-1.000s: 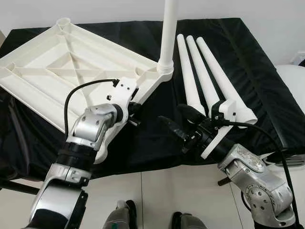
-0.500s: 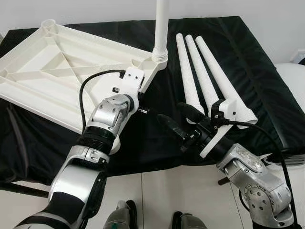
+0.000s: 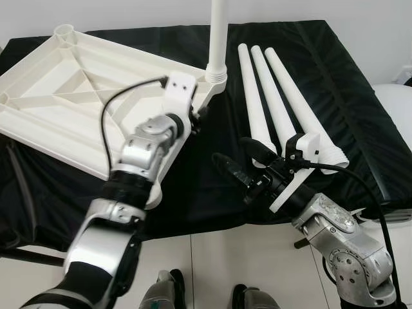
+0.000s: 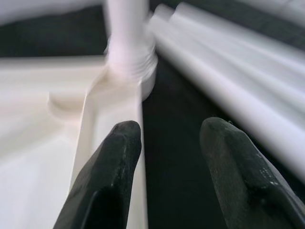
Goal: Building children table
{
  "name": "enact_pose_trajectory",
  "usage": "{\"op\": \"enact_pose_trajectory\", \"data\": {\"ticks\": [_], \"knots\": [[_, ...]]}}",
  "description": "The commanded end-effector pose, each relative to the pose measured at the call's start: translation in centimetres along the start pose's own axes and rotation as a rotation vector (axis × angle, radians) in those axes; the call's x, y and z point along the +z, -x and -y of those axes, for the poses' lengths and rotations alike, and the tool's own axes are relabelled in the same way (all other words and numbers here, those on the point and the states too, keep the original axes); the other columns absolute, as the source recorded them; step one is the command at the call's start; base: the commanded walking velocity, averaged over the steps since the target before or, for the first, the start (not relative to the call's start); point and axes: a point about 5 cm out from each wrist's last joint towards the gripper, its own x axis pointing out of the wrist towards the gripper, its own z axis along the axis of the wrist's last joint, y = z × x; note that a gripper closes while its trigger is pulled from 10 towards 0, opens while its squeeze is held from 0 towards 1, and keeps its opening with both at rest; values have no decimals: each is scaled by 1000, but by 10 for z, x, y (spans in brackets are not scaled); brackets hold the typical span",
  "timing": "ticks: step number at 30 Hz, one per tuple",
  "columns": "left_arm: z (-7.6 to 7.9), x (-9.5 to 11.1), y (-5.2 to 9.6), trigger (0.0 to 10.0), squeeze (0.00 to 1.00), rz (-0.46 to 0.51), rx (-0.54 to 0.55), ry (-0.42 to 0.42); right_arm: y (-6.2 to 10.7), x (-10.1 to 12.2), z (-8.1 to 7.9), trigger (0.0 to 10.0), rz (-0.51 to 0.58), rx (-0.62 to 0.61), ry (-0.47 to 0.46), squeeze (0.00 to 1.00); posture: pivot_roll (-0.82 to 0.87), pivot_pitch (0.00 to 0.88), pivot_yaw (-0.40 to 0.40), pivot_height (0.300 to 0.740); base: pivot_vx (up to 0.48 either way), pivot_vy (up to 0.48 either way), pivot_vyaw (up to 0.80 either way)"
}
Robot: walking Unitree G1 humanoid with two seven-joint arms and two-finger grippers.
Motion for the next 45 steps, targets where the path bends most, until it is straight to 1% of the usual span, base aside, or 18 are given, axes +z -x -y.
{"op": "enact_pose_trajectory", "data": {"ticks": [1, 4, 7, 9, 10, 13, 14, 15, 17, 18, 22, 28, 30, 35, 39, 41, 43, 45], "knots": [[6, 3, 7, 10000, 0, 22, -75, 8, 0, -2, -2, 10000, 0, 18, -6, 0, -37, 200, 57, 740, 0, 0, 0], [4, 10, 17, 10000, 0, 66, -97, -9, -1, 0, 1, 10000, 23, 14, -3, 0, -34, 196, 52, 740, 0, 0, 0], [-4, 9, 26, 10000, 0, 52, -75, -53, -1, 5, 6, 10000, 68, -10, -8, 0, -30, 193, 50, 740, 0, 0, 0], [-18, 2, 36, 10000, 0, -2, -18, -106, -2, 14, 14, 10000, 128, -49, -16, 0, -28, 192, 48, 740, 0, 0, 0], [-18, 2, 36, 10000, 0, -2, -18, -106, -2, 14, 14, 10000, 128, -49, -16, 0, -28, 192, 48, 740, 0, 0, 0], [-40, -11, 51, 10000, 0, -95, 104, -169, -1, 25, 24, 10000, 207, -102, -25, 0, -27, 189, 47, 740, 0, 0, 0], [-40, -11, 51, 10000, 0, -95, 104, -169, -1, 25, 24, 10000, 207, -102, -25, 0, -27, 189, 47, 740, 0, 0, 0], [-52, -21, 62, 10000, 0, -149, 180, -194, 1, 28, 28, 10000, 226, -122, -12, 0, -27, 186, 47, 740, 0, 0, 0], [-52, -21, 62, 10000, 0, -149, 180, -194, 1, 28, 28, 10000, 226, -122, -12, 0, -27, 186, 47, 740, 0, 0, 0], [-61, -30, 73, 10000, 0, -200, 228, -221, 2, 28, 31, 10000, 222, -131, -2, 0, -27, 186, 43, 740, 0, 0, 0], [-69, -38, 84, 10000, 0, -253, 257, -251, 2, 27, 33, 10000, 209, -129, 8, 0, -26, 188, 39, 740, 0, 0, 0], [-73, -39, 90, 10000, 0, -272, 268, -261, 2, 26, 33, 10000, 206, -124, 8, 0, -25, 192, 36, 740, 0, 0, 0], [-77, -39, 97, 10000, 0, -296, 281, -285, 2, 26, 34, 10000, 200, -123, 9, 0, -24, 194, 34, 740, 0, 0, 0], [-80, -48, 105, 10000, 0, -365, 295, -343, 1, 27, 35, 10000, 198, -120, 14, 0, -19, 197, 32, 740, 0, 0, 0], [-76, -59, 105, 10000, 0, -419, 279, -376, 0, 27, 35, 10000, 197, -115, 16, 0, -19, 199, 33, 740, 0, 0, 0], [-70, -70, 103, 10000, 0, -464, 251, -406, 0, 27, 34, 10000, 193, -111, 18, 0, -22, 200, 34, 740, 0, 0, 0], [-66, -74, 101, 10000, 0, -476, 238, -414, 0, 27, 34, 10000, 192, -110, 20, 0, -23, 201, 34, 740, 0, 0, 0], [-55, -78, 95, 10000, 0, -475, 195, -401, 0, 28, 34, 10000, 191, -111, 23, 0, -28, 204, 35, 740, 0, 0, 0]]}}
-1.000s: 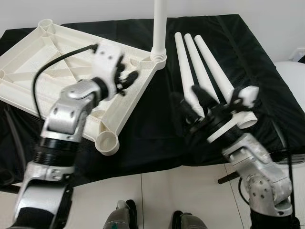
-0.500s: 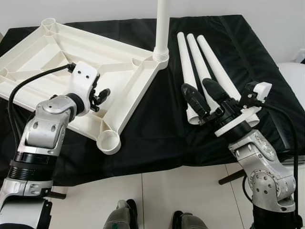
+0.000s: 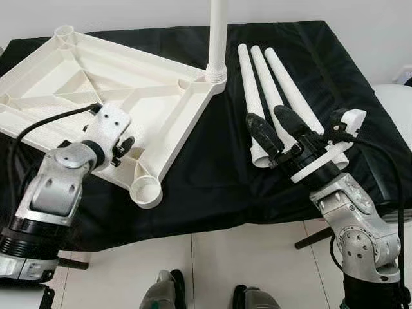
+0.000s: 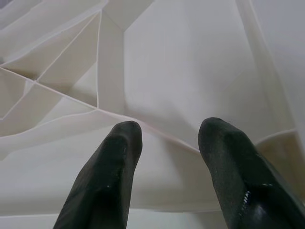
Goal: Building children table
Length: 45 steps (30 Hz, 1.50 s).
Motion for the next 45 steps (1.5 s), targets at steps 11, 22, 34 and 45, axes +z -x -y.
{"op": "enact_pose_trajectory", "data": {"ticks": [11, 22, 34, 45], "knots": [[40, 12, -11, 10000, 0, 29, -158, -27, 0, 2, -2, 10000, -1, 20, 7, 0, -32, 204, 40, 740, 0, 0, 0], [72, 30, -10, 10000, 0, 97, -313, -28, -1, 3, -2, 10000, -2, 28, 10, 0, -24, 207, 44, 740, 0, 0, 0], [90, 42, -16, 10000, 0, 123, -343, -13, -1, 3, -4, 10000, 5, 27, 4, 0, -29, 205, 54, 740, 0, 0, 0], [64, 35, -22, 10000, 0, 78, -202, -24, 2, 3, -4, 10000, 7, 23, 0, 0, -35, 203, 55, 740, 0, 0, 0]]}}
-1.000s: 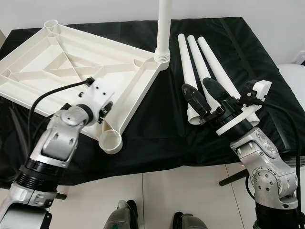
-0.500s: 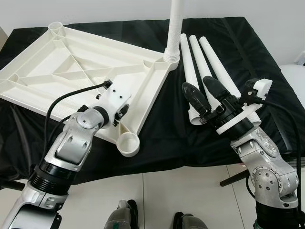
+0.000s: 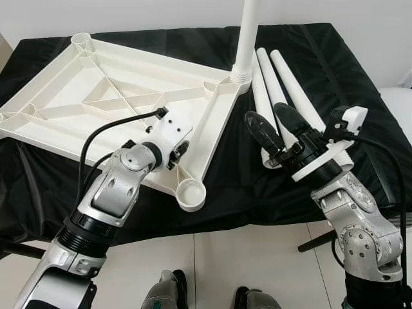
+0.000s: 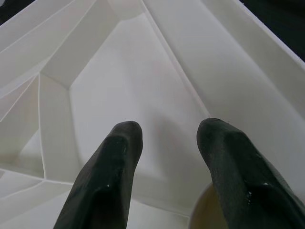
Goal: Building children table
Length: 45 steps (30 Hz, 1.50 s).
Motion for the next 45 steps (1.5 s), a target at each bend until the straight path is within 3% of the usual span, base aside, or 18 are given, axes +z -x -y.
{"op": "enact_pose_trajectory", "data": {"ticks": [1, 11, 15, 17, 18, 21, 24, 26, 30, 36, 45], "knots": [[-4, -16, 0, 10000, 0, -71, 4, 1, 3, 0, -2, 10000, -1, 8, -7, 0, -35, 201, 54, 740, 0, 0, 0], [-33, -12, 10, 10000, 0, -66, 108, -13, 1, 0, -1, 10000, 2, 12, -9, 0, -28, 196, 47, 740, 0, 0, 0], [-52, 6, 21, 10000, 0, 19, 167, 47, 1, 0, -2, 10000, 3, 16, -13, 0, -29, 197, 46, 740, 0, 0, 0], [-54, 10, 24, 10000, 0, 49, 167, 74, 1, 0, -2, 10000, 3, 15, -12, 0, -29, 197, 46, 740, 0, 0, 0], [-51, 17, 28, 10000, 0, 86, 126, 138, 1, 1, -2, 10000, 2, 15, -12, 0, -29, 200, 44, 740, 0, 0, 0], [-42, 21, 29, 10000, 0, 107, 49, 183, 1, 1, -1, 10000, -2, 18, -11, 0, -27, 201, 41, 740, 0, 0, 0], [-21, 21, 30, 10000, 0, 116, -96, 188, 1, 1, -1, 10000, -6, 23, -7, 0, -24, 204, 35, 740, 0, 0, 0], [-21, 21, 30, 10000, 0, 116, -96, 188, 1, 1, -1, 10000, -6, 23, -7, 0, -24, 204, 35, 740, 0, 0, 0], [-2, 14, 28, 10000, 0, 78, -194, 207, 0, 1, 0, 10000, -10, 33, -3, 0, -28, 208, 33, 740, 0, 0, 0], [9, 5, 30, 10000, 0, 21, -245, 215, 1, 3, 0, 10000, -11, 28, 3, 0, -36, 214, 37, 740, 0, 0, 0], [9, -4, 29, 10000, 0, -59, -225, 279, 1, 4, 0, 10000, -9, 23, 5, 0, -32, 217, 41, 740, 0, 0, 0]]}}
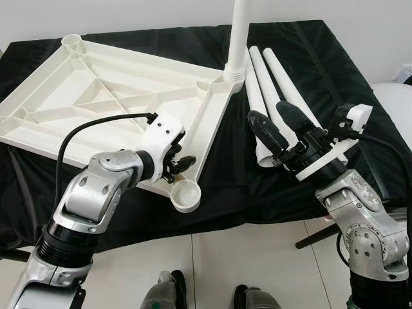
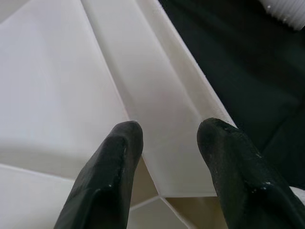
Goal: Building children table
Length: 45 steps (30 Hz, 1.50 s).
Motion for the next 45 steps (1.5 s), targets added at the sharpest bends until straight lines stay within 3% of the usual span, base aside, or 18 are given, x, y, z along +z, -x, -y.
{"op": "enact_pose_trajectory", "data": {"ticks": [1, 10, 15, 23, 32, 38, 45], "knots": [[-1, -5, 0, 10000, 0, -28, 10, 17, 1, 1, -3, 10000, 1, 11, -10, 0, -31, 217, 42, 740, 0, 0, 0], [-6, -8, -5, 10000, 0, -61, 63, 46, 3, -6, -6, 10000, -46, 32, -1, 0, -30, 218, 40, 740, 0, 0, 0], [-3, -8, -9, 10000, 0, -83, 56, 56, 10, -20, -10, 10000, -165, 67, 28, 0, -34, 218, 41, 740, 0, 0, 0], [-3, -17, -19, 10000, 0, -156, 69, 50, 14, -19, -12, 10000, -167, 60, 30, 0, -49, 223, 65, 740, 0, 0, 0], [-13, -20, -23, 10000, 0, -181, 137, 85, 16, -20, -14, 10000, -162, 45, 28, 0, -60, 225, 79, 740, 0, 0, 0], [-28, -27, -27, 10000, 0, -202, 248, 123, 18, -19, -15, 10000, -160, 35, 32, 0, -67, 226, 85, 740, 0, 0, 0], [-33, -27, -24, 10000, 0, -191, 282, 104, 19, -18, -15, 10000, -158, 30, 32, 0, -65, 228, 83, 740, 0, 0, 0]]}}
